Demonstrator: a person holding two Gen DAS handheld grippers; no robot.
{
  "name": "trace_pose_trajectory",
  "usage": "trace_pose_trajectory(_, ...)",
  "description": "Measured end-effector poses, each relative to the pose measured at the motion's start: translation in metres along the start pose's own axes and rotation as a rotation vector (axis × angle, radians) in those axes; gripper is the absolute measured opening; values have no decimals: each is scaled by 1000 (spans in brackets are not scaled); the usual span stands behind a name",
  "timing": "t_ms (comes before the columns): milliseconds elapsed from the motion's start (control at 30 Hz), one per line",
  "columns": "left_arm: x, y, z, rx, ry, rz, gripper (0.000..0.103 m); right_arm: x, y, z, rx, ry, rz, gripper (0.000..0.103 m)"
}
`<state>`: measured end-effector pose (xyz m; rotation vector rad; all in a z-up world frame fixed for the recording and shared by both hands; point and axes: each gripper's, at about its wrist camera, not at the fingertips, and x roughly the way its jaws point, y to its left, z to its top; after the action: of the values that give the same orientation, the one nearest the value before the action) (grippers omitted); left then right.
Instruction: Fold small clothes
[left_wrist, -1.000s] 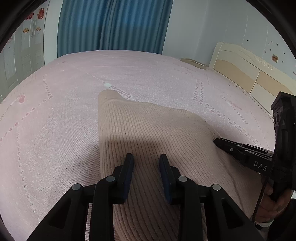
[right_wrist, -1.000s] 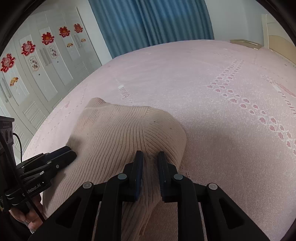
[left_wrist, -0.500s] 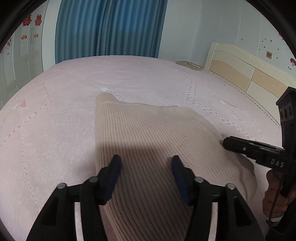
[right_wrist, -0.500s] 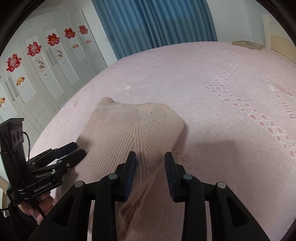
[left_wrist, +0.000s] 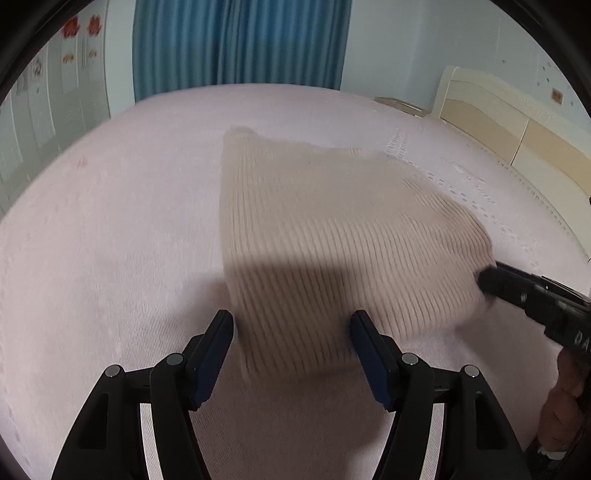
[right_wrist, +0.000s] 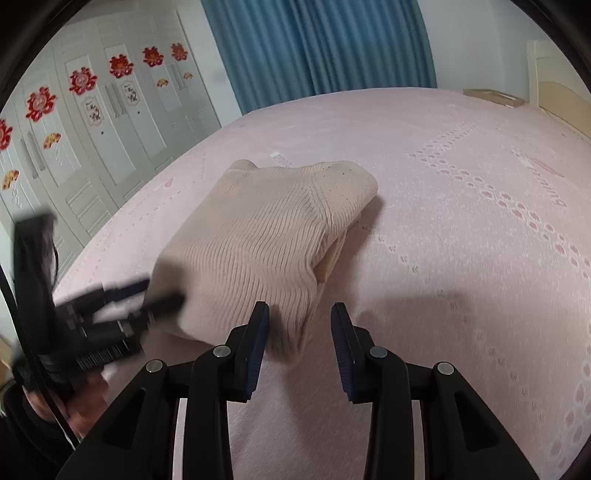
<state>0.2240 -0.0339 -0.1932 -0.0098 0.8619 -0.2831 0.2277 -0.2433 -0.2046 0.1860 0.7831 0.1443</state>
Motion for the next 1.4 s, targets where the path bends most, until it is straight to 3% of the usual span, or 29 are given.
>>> trace_pose_trajectory(133, -14, 5, -7, 1, -17, 14, 64, -10, -2, -1, 31, -19, 38, 35)
trace_pose_trajectory(233, -12, 14, -17, -60, 33, -10, 62, -9, -5, -4, 46, 1, 95, 38)
trace_pose_trajectory(300, -9, 13, -20, -70, 52, -24, 62, -4, -7, -5, 47, 21, 100, 38)
trace_pose_trajectory(400, -5, 9, -22, -50, 34, 19, 62, 3, -4, -6, 39, 34, 100, 38)
trace_pose_trajectory(467, 0, 9, -22, -51, 37, 16, 57, 7, -3, -5, 22, 43, 103, 37)
trace_pose_trajectory(567, 3, 12, -18, -56, 25, 37, 41, 7, -2, -4, -1, 36, 113, 17)
trace_pose_trajectory(667, 4, 21, -16, -87, 24, 32, 37, 0, -6, -2, -11, 2, 83, 7)
trace_pose_trajectory(900, 0, 36, -14, -163, 37, -17, 37, 16, -14, -5, -9, 110, 67, 7)
trace_pose_trajectory(1067, -19, 45, -21, -197, -4, -47, 42, -4, -24, 2, 36, 52, 167, 25)
trace_pose_trajectory(1167, -31, 46, -20, -218, -60, -77, 51, -11, -32, 6, 74, -1, 143, 26)
trace_pose_trajectory(1400, -13, 41, 17, -179, -87, -69, 52, -20, -27, 23, 101, -132, 44, 27)
